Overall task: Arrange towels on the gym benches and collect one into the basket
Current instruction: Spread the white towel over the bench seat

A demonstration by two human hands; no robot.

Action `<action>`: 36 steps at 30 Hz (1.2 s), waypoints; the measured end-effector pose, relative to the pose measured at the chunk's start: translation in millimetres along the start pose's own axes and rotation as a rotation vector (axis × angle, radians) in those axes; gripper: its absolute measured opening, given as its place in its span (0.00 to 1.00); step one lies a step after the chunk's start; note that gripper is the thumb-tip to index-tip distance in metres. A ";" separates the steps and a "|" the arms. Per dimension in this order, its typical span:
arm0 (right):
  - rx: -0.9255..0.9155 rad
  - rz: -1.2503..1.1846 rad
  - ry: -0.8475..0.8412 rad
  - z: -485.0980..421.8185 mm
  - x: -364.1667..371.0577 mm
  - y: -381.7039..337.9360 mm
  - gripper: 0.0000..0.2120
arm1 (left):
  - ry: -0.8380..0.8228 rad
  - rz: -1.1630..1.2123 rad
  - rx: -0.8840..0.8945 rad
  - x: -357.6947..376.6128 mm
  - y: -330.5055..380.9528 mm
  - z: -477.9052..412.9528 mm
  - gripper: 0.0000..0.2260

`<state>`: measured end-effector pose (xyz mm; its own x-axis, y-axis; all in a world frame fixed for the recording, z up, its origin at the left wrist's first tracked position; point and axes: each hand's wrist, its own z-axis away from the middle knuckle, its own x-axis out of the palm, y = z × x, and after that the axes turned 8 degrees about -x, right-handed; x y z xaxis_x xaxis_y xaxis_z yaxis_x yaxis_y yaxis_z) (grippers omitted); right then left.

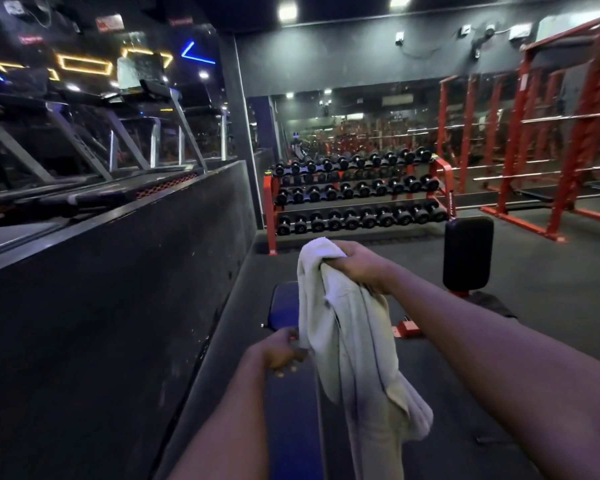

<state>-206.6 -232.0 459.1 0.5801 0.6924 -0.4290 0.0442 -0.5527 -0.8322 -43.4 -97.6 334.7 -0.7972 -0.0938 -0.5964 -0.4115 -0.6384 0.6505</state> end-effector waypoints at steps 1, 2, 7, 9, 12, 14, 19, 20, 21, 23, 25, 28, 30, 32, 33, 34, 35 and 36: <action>0.007 0.008 -0.007 0.6 -3.8 -1.4 0.12 | 0.015 0.036 0.000 3.2 3.2 -1.3 0.13; 0.023 0.017 -0.015 1.3 -8.1 -3.1 0.12 | 0.041 0.078 0.007 4.8 4.8 -6.0 0.10; 0.100 0.038 -0.006 12.1 -33.7 -4.3 0.10 | 0.409 0.144 0.133 -7.9 16.8 -20.9 0.03; 0.153 0.105 0.008 20.1 -47.6 6.4 0.12 | 0.778 0.224 0.114 -27.6 25.6 -11.7 0.03; 0.363 0.463 -0.114 34.8 -65.2 23.0 0.15 | 1.170 0.423 0.033 -72.8 40.0 5.8 0.10; 0.496 0.702 -0.225 41.0 -67.3 36.2 0.18 | 1.247 0.431 0.062 -97.3 53.6 18.0 0.11; 0.681 0.784 -0.068 48.3 -57.2 55.4 0.22 | 1.362 0.405 0.079 -125.9 72.2 31.3 0.12; 0.712 0.762 -0.020 50.8 -55.7 54.1 0.22 | 1.384 0.402 0.087 -129.3 70.9 31.8 0.13; 0.734 0.718 0.016 53.4 -55.3 54.6 0.21 | 1.402 0.394 0.091 -131.5 69.3 32.9 0.13; 0.802 0.603 0.014 60.3 -53.6 55.9 0.20 | 1.422 0.384 0.069 -135.5 65.1 34.8 0.14; 0.876 0.430 0.033 66.1 -50.0 64.5 0.15 | 1.409 0.381 0.039 -137.4 61.3 36.8 0.14; 0.915 0.273 0.181 65.9 -45.6 76.0 0.13 | 1.341 0.423 0.055 -141.0 55.2 38.0 0.14; 0.832 0.261 0.293 63.8 -46.2 77.0 0.12 | 1.272 0.384 0.038 -146.4 48.7 38.5 0.13; 0.813 0.222 0.403 63.0 -47.0 74.9 0.15 | 1.209 0.348 0.024 -153.7 42.5 39.7 0.13; 0.803 0.202 0.463 61.9 -48.4 77.7 0.15 | 1.193 0.331 0.024 -157.5 39.6 40.5 0.13; 0.791 0.167 0.532 60.8 -49.2 80.3 0.15 | 1.188 0.312 0.028 -161.5 37.1 40.9 0.14; 0.766 0.129 0.590 59.9 -49.3 78.3 0.15 | 1.183 0.291 0.032 -165.1 35.0 42.3 0.14; 0.748 0.078 0.640 57.2 -50.3 79.7 0.16 | 1.179 0.269 0.035 -168.6 33.5 43.3 0.14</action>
<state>-278.8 -284.3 394.3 0.8998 0.1627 -0.4048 -0.4107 0.0027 -0.9118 58.2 -70.1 477.3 0.0255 -0.8709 -0.4908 -0.3209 -0.4720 0.8211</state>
